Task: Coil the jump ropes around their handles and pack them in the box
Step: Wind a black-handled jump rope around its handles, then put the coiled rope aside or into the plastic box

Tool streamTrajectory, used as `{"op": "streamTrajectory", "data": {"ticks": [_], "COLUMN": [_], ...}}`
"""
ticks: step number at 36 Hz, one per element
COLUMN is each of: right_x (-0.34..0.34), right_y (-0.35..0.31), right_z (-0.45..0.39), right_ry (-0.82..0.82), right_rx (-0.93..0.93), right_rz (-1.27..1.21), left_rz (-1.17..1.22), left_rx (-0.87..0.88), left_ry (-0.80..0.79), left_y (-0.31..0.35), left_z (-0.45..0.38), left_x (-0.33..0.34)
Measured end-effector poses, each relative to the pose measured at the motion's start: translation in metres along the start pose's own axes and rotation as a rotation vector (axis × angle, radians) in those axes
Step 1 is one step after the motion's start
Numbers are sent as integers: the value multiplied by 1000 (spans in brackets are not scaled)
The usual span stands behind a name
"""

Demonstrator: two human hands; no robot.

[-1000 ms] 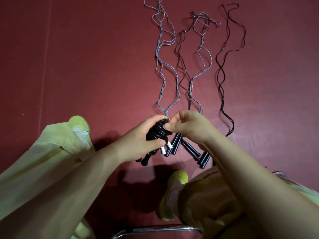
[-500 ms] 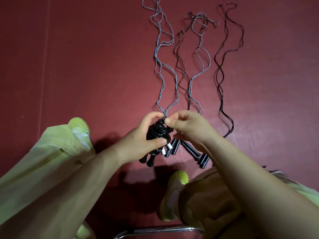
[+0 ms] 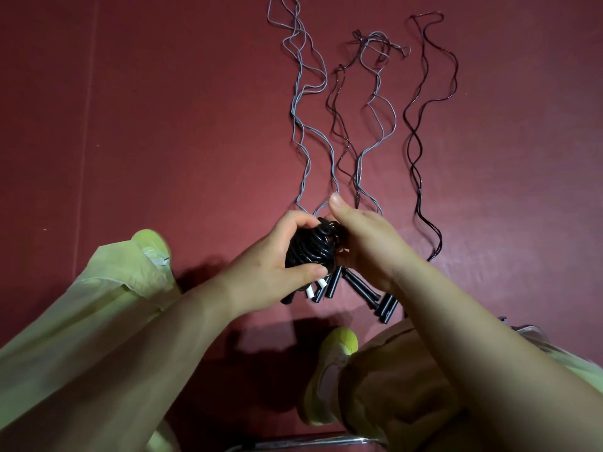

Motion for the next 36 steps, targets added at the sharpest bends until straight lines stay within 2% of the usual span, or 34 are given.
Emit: {"op": "streamTrajectory", "data": {"ticks": [4, 8, 10, 13, 17, 21, 27, 31, 34, 36], "right_x": [-12, -20, -27, -46, -86, -121, -164, -196, -229, -254], "right_y": [0, 11, 12, 17, 11, 5, 54, 82, 104, 126], "right_z": [-1, -4, -1, 6, 22, 41, 69, 84, 102, 119], "right_ry": [-32, 6, 112, 366, 550, 513, 493, 524, 656, 764], "right_rx": [42, 61, 65, 77, -14, -47, -22, -82, -168, -172], "right_rz": [-34, -220, -291, -374, -188, -171, -340, -523, -632, -625], "left_rz": [46, 122, 123, 100, 185, 287, 299, 246, 252, 129], "left_rx": [-49, -122, -159, -219, -243, -222, -248, -306, -372, -428], "left_ry": [1, -12, -19, -42, -46, 12, 141, -13, -188, -345], "left_y": [0, -4, -4, 1, 18, 31, 35, 45, 59, 60], "left_z": [-2, -6, -10, -20, -44, -75, -126, -151, -160, -166], "left_x": [4, 12, 19, 37, 73, 99, 147, 218, 279, 316]}}
Point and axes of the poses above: each hand's wrist, its own z-axis away from the middle knuckle, its own x-axis out of the palm, y = z × x, the point moved 2 cm from there along -z, towards the middle knuckle, and after that the axes turned 1 degree about y, right-handed, at the moved point
